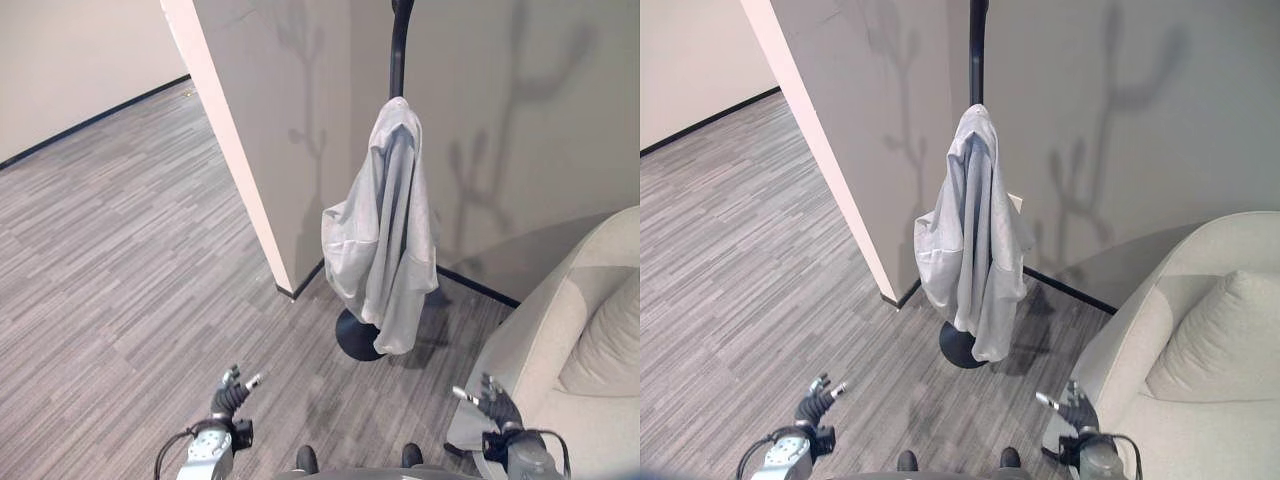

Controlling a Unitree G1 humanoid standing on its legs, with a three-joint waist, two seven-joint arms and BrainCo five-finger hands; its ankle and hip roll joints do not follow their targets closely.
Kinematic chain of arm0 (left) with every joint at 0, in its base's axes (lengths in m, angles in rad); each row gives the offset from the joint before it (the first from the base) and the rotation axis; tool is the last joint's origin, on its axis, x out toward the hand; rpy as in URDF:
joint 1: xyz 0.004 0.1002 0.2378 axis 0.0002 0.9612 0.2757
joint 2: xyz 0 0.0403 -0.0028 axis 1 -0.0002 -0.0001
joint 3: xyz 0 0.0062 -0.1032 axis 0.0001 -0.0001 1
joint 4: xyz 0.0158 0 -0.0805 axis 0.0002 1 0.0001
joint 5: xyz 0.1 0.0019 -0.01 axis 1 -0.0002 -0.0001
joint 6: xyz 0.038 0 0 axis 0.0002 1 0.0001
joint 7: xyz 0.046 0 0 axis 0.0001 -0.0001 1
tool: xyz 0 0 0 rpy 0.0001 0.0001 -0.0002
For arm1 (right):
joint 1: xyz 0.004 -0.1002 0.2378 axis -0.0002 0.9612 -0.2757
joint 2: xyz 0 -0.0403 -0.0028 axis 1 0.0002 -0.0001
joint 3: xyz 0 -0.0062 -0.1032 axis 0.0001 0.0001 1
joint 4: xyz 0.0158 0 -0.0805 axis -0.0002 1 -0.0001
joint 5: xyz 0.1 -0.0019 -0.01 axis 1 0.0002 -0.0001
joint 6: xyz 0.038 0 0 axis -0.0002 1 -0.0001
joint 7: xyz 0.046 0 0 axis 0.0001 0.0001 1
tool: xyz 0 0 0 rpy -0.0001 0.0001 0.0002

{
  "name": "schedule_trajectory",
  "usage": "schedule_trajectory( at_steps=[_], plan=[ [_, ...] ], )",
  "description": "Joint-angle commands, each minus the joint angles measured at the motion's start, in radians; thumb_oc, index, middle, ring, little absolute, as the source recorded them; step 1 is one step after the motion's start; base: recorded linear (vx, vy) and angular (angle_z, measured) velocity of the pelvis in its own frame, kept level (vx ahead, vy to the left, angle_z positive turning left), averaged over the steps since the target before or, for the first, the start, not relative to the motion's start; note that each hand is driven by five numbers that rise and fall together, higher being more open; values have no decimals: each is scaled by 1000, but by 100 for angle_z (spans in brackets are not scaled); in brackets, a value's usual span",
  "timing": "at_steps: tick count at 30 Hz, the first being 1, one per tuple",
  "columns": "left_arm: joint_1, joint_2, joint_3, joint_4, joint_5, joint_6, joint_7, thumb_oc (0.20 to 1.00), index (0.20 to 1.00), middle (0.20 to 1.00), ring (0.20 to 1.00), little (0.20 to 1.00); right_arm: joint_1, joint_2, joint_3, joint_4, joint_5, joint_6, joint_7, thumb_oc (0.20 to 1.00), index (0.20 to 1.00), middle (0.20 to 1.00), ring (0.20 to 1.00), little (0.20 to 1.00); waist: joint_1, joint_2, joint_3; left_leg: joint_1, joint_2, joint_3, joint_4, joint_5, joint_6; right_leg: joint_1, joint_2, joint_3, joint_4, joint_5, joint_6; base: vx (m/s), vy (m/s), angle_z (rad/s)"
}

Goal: Hang the clothes on the sofa on the clothes rack.

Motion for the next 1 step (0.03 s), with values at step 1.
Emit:
schedule_trajectory(
  at_steps=[1],
  plan=[
    [-85, 24, -2, 18, 87, -20, -10, 1000, 1000, 1000, 1000, 1000, -67, 32, -9, 10, 5, -6, -31, 1000, 1000, 1000, 1000, 1000, 11, -36, 39, 85, 4, 6, 8, -141, -23, 20, -68, -47, 8, -16, 63, 0, 0, 0]
  ],
)
